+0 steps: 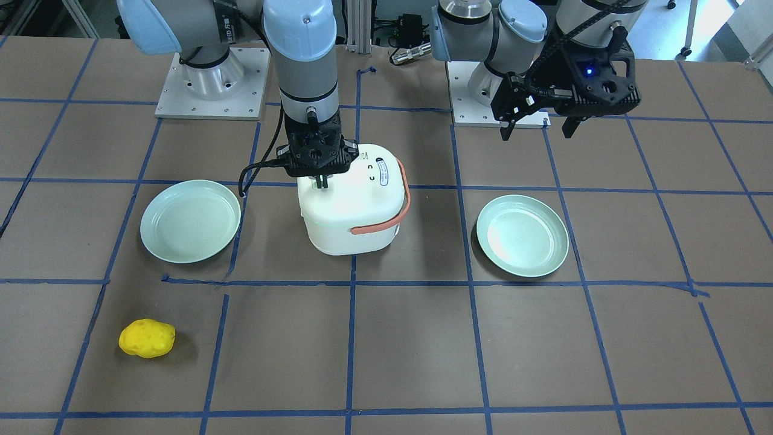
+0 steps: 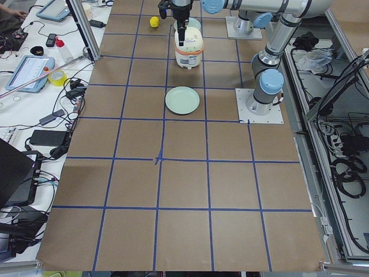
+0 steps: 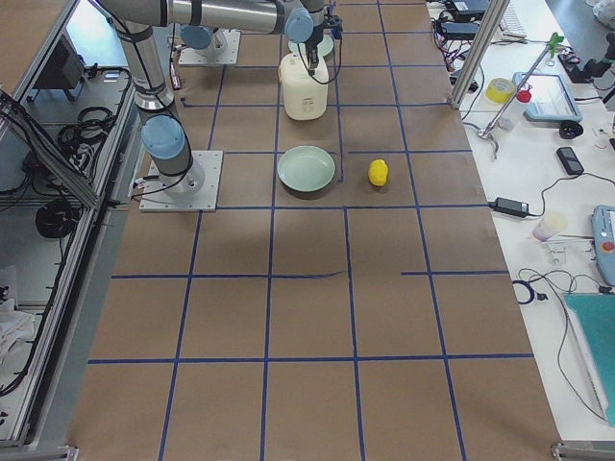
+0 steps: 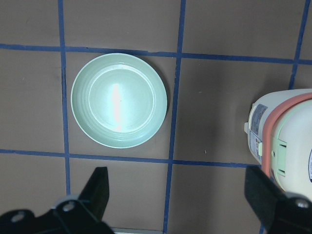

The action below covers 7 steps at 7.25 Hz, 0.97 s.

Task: Press rice cooker button
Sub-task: 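Press the green button down with the closed right gripper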

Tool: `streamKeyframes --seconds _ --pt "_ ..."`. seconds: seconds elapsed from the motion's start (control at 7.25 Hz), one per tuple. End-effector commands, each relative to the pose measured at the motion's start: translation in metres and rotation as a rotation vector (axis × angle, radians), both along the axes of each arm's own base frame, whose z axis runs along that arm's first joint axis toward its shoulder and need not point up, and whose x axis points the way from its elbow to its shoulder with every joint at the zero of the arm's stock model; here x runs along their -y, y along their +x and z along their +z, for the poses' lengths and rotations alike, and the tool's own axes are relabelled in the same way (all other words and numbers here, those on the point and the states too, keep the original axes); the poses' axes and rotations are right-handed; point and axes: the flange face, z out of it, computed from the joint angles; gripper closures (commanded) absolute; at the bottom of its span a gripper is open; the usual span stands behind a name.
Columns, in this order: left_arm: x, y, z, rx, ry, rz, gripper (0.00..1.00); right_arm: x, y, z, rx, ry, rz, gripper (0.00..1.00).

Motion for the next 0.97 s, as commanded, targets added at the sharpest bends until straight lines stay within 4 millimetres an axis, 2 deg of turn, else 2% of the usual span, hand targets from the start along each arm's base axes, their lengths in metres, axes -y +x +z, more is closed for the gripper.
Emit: streamKeyframes --seconds 0.0,0.83 --pt "0.0000 0.0000 0.0000 0.000 0.000 0.000 0.00 -0.0003 -0.0007 -0.0011 -0.011 -0.003 0.003 0.83" --pt "0.0000 0.0000 0.0000 0.000 0.000 0.000 0.00 -0.0022 0.0000 -0.0043 -0.011 0.011 0.005 0.82"
